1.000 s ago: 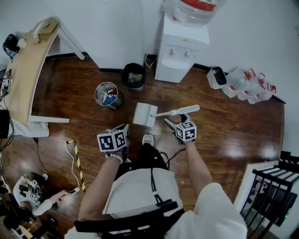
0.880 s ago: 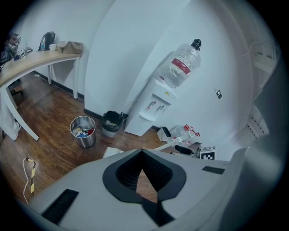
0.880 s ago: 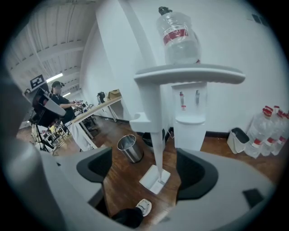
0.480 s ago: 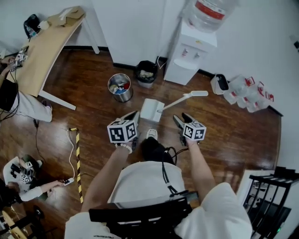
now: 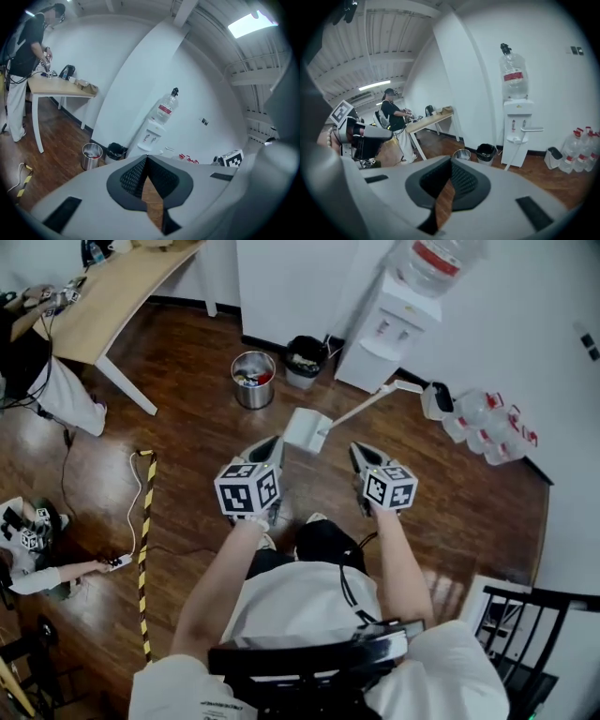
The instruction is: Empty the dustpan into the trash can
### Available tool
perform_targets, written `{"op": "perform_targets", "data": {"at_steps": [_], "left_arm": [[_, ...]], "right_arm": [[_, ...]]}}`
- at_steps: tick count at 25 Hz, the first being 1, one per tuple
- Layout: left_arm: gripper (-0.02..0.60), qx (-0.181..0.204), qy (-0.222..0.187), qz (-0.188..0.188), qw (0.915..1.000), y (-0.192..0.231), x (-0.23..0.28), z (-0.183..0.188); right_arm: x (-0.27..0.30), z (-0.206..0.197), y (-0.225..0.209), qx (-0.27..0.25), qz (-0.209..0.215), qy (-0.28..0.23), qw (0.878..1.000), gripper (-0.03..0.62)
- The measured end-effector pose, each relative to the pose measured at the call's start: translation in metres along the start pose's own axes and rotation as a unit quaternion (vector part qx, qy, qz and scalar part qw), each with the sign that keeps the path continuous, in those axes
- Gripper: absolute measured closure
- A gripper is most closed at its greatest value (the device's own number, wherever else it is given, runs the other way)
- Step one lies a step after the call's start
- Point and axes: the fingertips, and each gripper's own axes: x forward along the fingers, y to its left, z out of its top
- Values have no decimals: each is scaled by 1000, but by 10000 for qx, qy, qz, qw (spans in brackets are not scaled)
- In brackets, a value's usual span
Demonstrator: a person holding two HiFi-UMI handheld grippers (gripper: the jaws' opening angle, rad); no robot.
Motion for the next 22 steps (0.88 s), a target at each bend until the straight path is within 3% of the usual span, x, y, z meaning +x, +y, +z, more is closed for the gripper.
{"op": "perform_targets", "data": {"at_steps": [9, 12, 16, 22], "left_arm": [[592, 13, -193, -305, 9993, -81, -57, -45], [593, -26, -192, -206, 9996, -116, -64, -69], [592, 164, -114, 28, 9998, -164, -65, -98], [593, 321, 190, 305, 9988, -191, -74, -144]], "right_arm": [[-100, 19, 55, -381, 348, -472, 9976, 595], [-147, 5, 48, -394, 429, -539, 9968, 595], [-201, -27, 26, 17, 410, -320, 9986, 595], [-220, -64, 33, 268, 342, -29, 9991, 595]]}}
